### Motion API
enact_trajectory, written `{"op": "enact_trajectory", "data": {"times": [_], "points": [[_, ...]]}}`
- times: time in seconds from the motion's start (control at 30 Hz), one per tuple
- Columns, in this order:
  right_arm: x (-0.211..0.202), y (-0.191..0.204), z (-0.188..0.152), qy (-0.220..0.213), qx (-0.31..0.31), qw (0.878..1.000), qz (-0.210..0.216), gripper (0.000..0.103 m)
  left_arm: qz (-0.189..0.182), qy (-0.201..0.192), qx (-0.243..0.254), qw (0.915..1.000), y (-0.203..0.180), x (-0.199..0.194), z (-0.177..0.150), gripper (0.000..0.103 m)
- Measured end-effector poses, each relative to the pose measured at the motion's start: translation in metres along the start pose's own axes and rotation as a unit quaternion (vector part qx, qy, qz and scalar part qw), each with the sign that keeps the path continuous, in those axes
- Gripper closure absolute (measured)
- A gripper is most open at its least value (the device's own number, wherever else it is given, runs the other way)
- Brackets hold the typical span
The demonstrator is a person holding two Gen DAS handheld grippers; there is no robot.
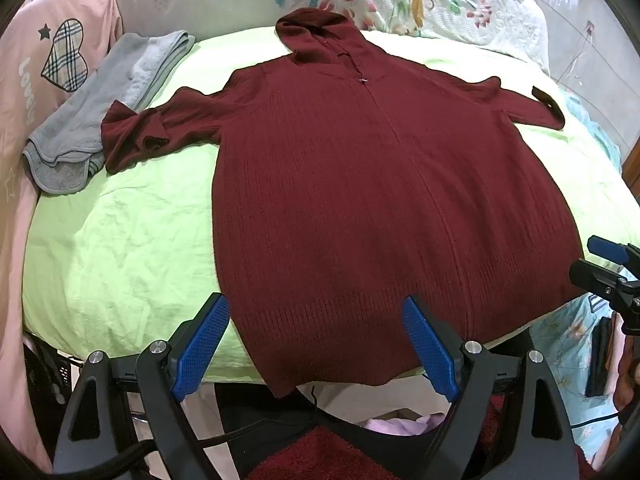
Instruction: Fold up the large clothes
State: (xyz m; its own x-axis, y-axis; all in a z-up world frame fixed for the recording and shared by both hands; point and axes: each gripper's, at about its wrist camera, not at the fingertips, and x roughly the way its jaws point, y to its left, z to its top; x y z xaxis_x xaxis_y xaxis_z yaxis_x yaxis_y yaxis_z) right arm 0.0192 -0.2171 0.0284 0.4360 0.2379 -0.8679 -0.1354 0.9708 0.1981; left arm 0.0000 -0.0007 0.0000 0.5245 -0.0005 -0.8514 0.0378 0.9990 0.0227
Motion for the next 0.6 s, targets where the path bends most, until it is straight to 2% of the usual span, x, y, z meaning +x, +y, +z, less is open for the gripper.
{"op": "enact_trajectory", "data": {"times": [0.6], "points": [[-0.0002, -0.0004, 0.0025, 0.001, 0.000, 1.000, 0.001, 0.000, 0.000, -0.001, 0.001, 1.0000, -0.0005, -0.0001, 0.0025, 0.014]]}}
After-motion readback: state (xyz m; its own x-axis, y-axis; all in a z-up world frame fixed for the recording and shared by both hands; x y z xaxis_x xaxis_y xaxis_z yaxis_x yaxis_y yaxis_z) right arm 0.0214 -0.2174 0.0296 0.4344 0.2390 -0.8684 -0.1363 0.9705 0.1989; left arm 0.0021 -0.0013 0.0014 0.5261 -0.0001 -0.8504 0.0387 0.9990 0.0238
